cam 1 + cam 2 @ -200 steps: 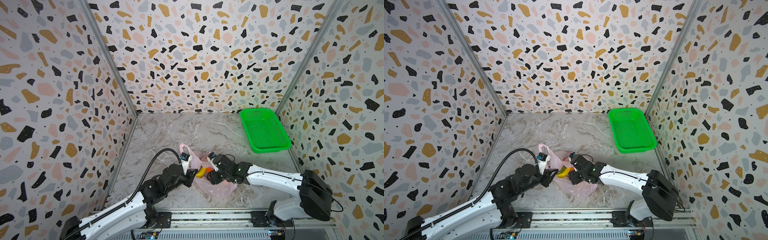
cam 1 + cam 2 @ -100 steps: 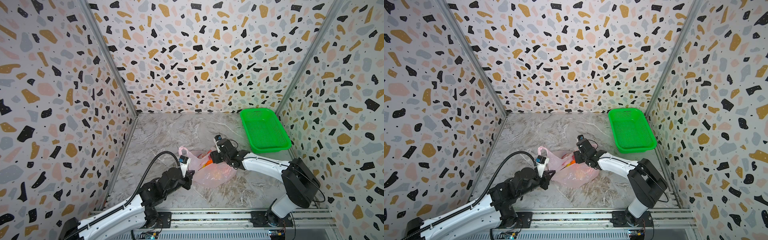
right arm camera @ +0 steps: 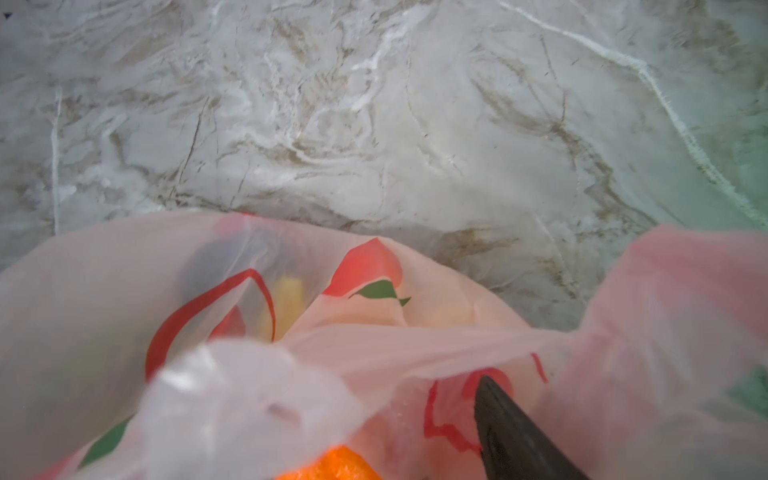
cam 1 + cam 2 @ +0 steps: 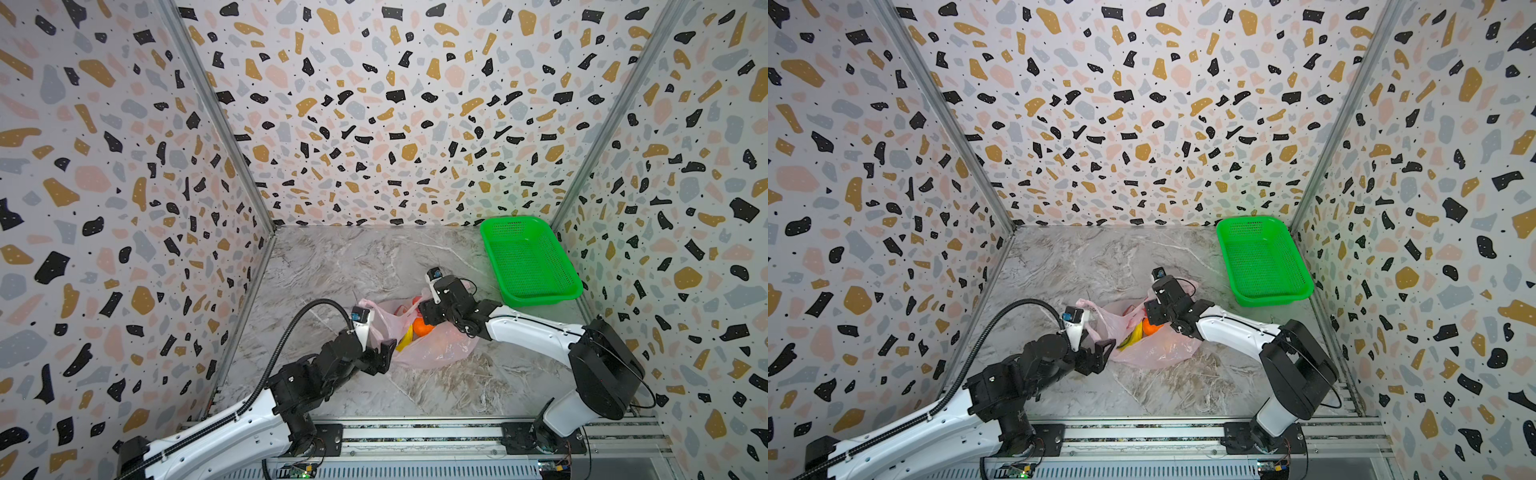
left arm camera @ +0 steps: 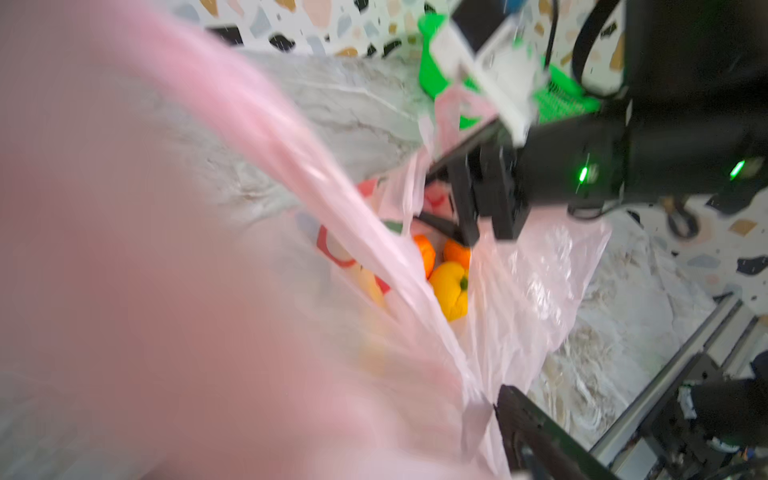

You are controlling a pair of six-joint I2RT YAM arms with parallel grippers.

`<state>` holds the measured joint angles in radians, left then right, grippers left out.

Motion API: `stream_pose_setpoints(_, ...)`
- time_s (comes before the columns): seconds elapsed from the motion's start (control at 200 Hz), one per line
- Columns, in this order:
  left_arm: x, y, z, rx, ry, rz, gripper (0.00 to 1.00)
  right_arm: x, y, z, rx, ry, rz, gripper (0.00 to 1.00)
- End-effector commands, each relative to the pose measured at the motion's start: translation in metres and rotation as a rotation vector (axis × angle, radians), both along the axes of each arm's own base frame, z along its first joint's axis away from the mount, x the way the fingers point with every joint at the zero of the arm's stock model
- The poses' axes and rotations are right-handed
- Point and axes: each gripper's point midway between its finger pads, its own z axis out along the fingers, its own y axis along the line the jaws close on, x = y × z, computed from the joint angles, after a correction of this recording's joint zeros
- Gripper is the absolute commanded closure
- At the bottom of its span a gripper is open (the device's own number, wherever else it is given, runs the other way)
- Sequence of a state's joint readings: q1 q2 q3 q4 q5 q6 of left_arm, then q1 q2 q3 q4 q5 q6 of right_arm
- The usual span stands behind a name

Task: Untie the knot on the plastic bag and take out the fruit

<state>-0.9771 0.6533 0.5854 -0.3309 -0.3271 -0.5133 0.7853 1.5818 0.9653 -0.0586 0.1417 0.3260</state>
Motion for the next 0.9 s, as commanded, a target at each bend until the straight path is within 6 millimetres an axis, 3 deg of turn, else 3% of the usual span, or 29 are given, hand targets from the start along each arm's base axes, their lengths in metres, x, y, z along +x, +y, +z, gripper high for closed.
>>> stream_pose_setpoints(0.0, 0.009, 0.027, 0.036, 0.011, -0.093, 0.119, 0.08, -0.006, -0.004, -0.002, -0.021, 0.013, 0.018, 0.25)
stream_pose_setpoints(0.245, 0.018, 0.027, 0.1, 0.027, -0.168, 0.137, 0.09, -0.005, 0.002, -0.004, -0.035, 0.015, 0.029, 0.24)
stream_pose_setpoints(0.31, 0.019, 0.013, 0.116, 0.049, -0.186, 0.08, 0.11, -0.005, 0.002, -0.004, -0.034, 0.016, 0.031, 0.24)
stream_pose_setpoints(0.415, 0.022, -0.013, 0.125, 0.127, -0.174, -0.03, 0.13, -0.006, 0.003, -0.006, -0.034, 0.018, 0.035, 0.24)
stream_pose_setpoints(0.591, 0.023, -0.037, 0.165, 0.134, -0.236, -0.13, 0.17, -0.007, 0.003, -0.005, -0.022, 0.021, 0.032, 0.23)
stream_pose_setpoints(0.651, 0.017, -0.058, 0.163, 0.134, -0.209, -0.233, 0.2, -0.007, 0.003, -0.005, -0.018, 0.022, 0.032, 0.23)
stream_pose_setpoints(0.751, 0.005, -0.089, 0.142, 0.105, -0.126, -0.379, 0.28, -0.007, 0.004, -0.005, -0.012, 0.022, 0.035, 0.23)
stream_pose_setpoints(0.896, -0.007, -0.102, 0.121, 0.07, -0.078, -0.461, 0.37, -0.007, 0.005, 0.0, -0.003, 0.015, 0.033, 0.22)
